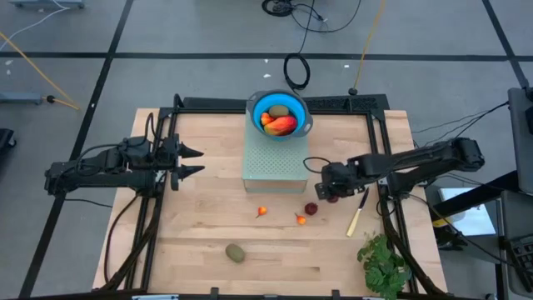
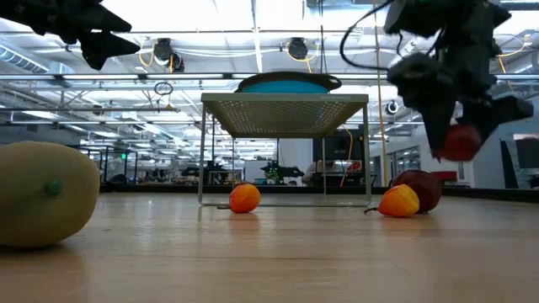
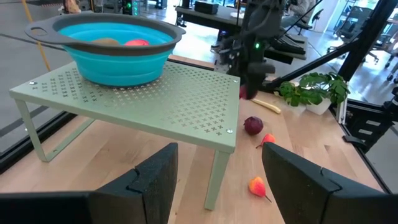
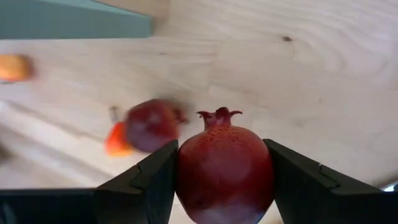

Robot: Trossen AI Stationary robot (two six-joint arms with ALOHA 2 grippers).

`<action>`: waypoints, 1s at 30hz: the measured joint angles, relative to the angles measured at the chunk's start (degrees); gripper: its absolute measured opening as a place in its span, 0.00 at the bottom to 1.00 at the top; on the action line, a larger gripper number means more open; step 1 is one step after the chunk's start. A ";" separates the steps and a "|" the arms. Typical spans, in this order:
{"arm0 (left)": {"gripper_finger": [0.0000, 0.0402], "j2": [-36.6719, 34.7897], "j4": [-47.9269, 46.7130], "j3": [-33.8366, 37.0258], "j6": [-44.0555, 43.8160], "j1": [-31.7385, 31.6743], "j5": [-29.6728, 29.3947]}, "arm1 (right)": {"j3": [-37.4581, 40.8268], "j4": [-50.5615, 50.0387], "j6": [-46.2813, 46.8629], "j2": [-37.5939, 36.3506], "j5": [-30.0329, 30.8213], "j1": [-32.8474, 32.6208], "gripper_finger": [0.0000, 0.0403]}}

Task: Pick & Place Fruit
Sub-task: Put the pomegranate into the blue strainer bowl on the shelf

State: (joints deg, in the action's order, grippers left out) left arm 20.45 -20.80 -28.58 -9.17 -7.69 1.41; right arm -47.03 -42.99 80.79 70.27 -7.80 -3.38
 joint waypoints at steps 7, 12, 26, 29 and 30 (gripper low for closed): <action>0.58 0.00 0.01 0.00 0.00 -0.01 0.00 | -3.71 -0.76 3.41 -5.87 0.01 0.00 0.52; 0.58 0.00 0.02 0.00 -0.01 0.01 0.00 | -5.63 -0.60 5.47 -8.64 0.01 0.00 0.52; 0.58 0.00 0.07 0.00 -0.22 -0.01 0.00 | -6.59 -0.60 5.94 -10.17 0.55 0.00 0.52; 0.58 0.00 0.07 0.00 -0.24 0.01 0.00 | -6.59 -0.46 2.40 -10.15 2.31 -0.04 0.52; 0.58 0.00 0.07 0.00 -0.24 0.01 0.00 | -6.59 -0.10 0.50 -10.15 3.20 -0.07 0.52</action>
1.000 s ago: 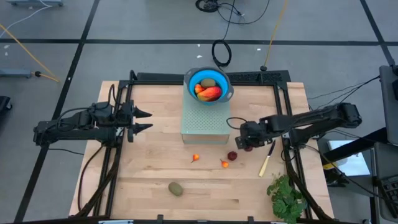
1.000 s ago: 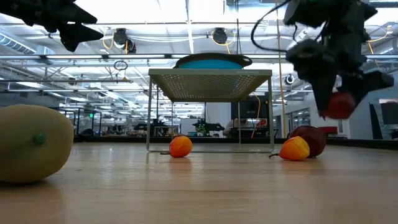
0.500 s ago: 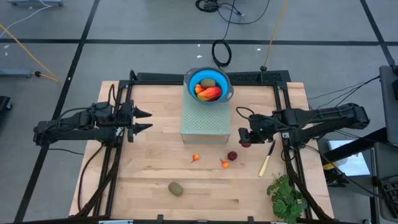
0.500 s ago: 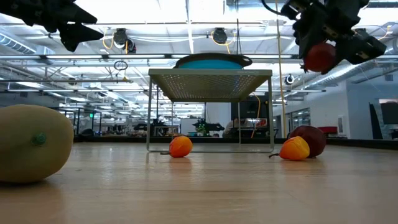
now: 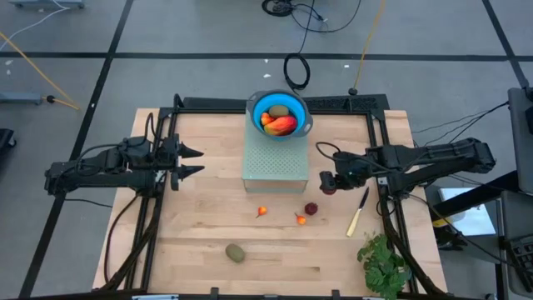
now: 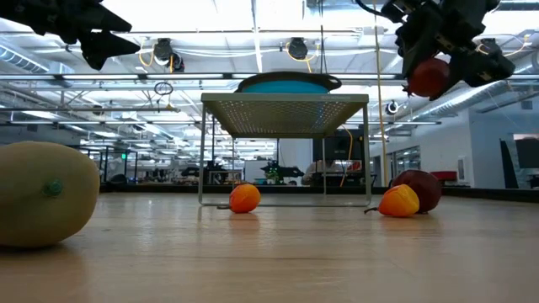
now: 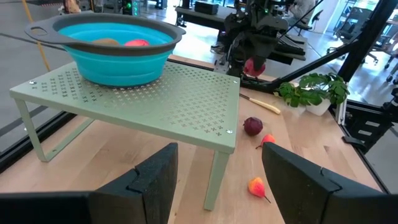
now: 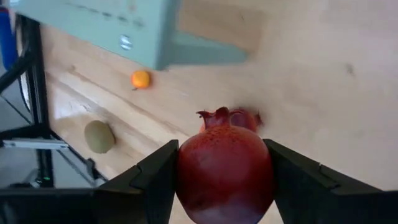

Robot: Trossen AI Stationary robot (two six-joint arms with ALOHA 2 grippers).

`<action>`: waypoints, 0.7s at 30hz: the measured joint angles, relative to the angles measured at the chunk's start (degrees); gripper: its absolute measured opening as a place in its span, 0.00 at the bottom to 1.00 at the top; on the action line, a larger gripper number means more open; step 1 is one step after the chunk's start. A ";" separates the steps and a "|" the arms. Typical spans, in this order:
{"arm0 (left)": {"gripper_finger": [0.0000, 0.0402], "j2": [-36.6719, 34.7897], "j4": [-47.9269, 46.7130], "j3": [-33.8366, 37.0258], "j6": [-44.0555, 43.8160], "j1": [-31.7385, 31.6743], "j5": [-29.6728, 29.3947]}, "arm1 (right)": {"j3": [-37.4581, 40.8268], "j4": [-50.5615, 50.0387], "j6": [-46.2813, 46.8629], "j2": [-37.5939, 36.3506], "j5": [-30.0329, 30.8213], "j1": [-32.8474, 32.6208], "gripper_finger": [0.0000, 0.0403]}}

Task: Pick & Place Fruit
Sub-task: Put the pomegranate into the blue strainer bowl on the shelf

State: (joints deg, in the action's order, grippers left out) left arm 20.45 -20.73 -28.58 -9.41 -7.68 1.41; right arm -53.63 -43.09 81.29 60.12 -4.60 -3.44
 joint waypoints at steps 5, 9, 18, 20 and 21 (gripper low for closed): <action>0.58 0.00 0.00 0.00 -0.13 -0.02 0.00 | 0.00 5.24 -12.87 0.00 3.67 -0.02 0.52; 0.58 0.00 -0.01 0.00 -0.34 -0.01 0.00 | 0.00 10.20 -23.48 0.00 4.66 -0.02 0.53; 0.58 0.00 -0.02 0.00 -0.39 0.00 0.00 | 0.01 20.05 -38.91 0.00 4.46 -0.02 0.53; 0.58 0.00 -0.02 0.00 -0.39 0.00 0.00 | 0.00 22.66 -41.26 0.00 4.41 -0.02 0.53; 0.58 0.00 -0.02 0.00 -0.42 -0.02 0.00 | 0.00 24.05 -42.55 0.00 4.37 -0.02 0.53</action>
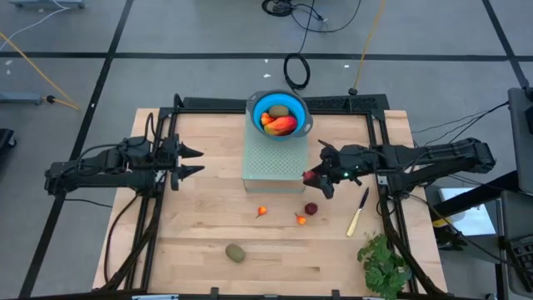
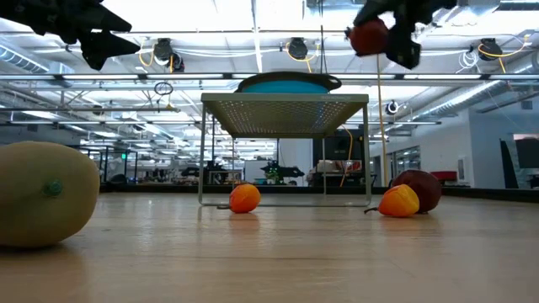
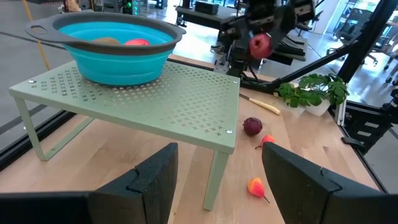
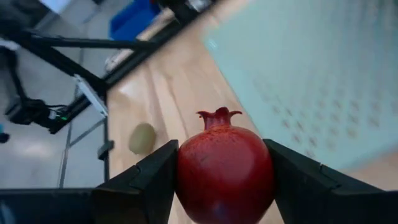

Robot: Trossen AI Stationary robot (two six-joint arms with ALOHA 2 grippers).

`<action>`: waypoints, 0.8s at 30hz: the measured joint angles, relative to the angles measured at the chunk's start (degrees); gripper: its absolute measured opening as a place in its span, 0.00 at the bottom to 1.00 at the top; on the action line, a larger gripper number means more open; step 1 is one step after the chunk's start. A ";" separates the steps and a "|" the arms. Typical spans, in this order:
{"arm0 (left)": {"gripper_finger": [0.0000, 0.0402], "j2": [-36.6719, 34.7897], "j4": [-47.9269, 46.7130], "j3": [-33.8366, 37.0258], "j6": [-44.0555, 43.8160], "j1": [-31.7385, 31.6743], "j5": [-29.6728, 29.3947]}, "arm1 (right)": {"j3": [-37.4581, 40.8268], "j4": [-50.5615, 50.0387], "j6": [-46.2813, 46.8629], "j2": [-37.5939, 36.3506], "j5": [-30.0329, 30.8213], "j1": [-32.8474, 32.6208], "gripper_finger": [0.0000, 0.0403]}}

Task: Pick & Place Fruit
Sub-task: Put the pomegranate into the blue strainer bowl on the shelf

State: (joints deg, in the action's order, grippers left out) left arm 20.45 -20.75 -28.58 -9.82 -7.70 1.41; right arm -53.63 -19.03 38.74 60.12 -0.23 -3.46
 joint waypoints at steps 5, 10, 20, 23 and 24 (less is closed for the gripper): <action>0.58 0.00 -0.02 0.00 0.00 0.00 0.00 | 0.00 8.05 -6.55 0.00 -1.93 0.00 0.53; 0.58 0.00 -0.04 0.00 0.00 0.00 0.00 | 0.01 15.65 -11.49 0.00 -3.02 -0.02 0.53; 0.58 0.00 -0.09 0.00 0.00 0.02 0.00 | 0.02 25.12 -19.33 0.00 -2.91 -0.02 0.53; 0.58 0.00 -0.11 0.00 0.04 0.01 0.01 | 0.02 24.79 -20.15 0.02 -2.89 -0.02 0.53; 0.58 0.00 -0.11 0.00 0.04 0.02 0.00 | 0.02 24.79 -20.14 0.02 -2.89 -0.02 0.53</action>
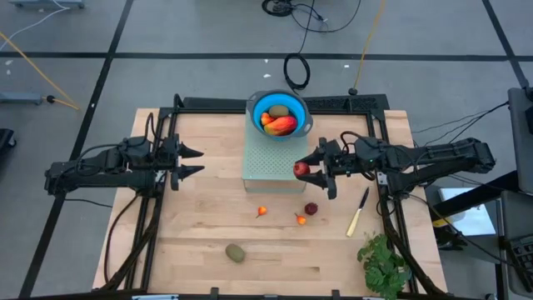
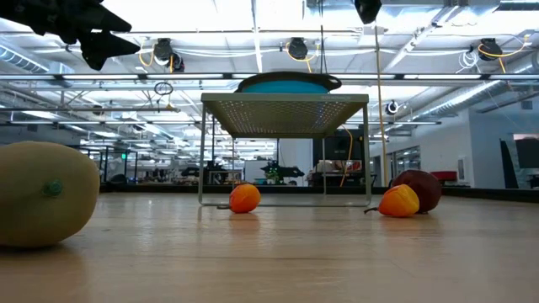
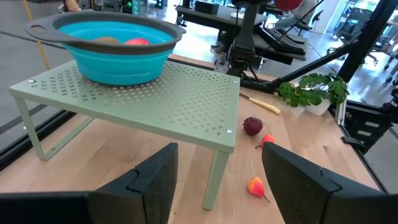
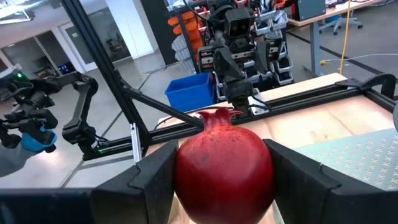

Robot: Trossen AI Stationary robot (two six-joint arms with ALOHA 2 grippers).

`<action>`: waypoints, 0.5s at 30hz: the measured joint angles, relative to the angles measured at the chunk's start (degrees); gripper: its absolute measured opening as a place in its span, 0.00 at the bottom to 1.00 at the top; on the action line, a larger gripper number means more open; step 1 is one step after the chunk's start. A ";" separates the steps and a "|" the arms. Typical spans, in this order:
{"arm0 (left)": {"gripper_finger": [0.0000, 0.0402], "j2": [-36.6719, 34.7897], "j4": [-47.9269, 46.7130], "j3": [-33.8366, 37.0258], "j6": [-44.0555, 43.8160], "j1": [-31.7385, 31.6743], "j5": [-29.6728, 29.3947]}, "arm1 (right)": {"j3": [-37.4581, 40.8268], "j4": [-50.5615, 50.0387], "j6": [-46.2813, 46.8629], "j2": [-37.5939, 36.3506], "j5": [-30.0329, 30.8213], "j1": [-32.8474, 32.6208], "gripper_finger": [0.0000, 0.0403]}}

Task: Pick & Place Fruit
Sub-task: Put the pomegranate into the blue strainer bowl on the shelf

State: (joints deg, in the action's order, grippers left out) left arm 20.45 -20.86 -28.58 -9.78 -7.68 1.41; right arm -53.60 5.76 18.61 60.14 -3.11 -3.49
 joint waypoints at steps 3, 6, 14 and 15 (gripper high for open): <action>0.58 0.00 0.00 0.00 0.02 -0.02 0.00 | 0.00 0.02 0.03 0.00 0.02 0.00 0.53; 0.58 0.00 0.00 0.00 0.02 0.00 0.02 | 0.00 0.02 0.09 0.00 0.02 0.00 0.53; 0.58 0.00 0.02 0.00 0.07 -0.01 0.00 | 0.00 1.50 10.56 0.00 0.02 0.00 0.53; 0.58 0.00 0.02 0.00 0.07 0.00 0.00 | 0.00 2.45 12.57 0.00 0.02 0.00 0.53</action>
State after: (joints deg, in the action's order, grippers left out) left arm 20.45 -20.84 -28.58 -9.72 -7.68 1.41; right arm -53.60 8.21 31.18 60.14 -3.09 -3.49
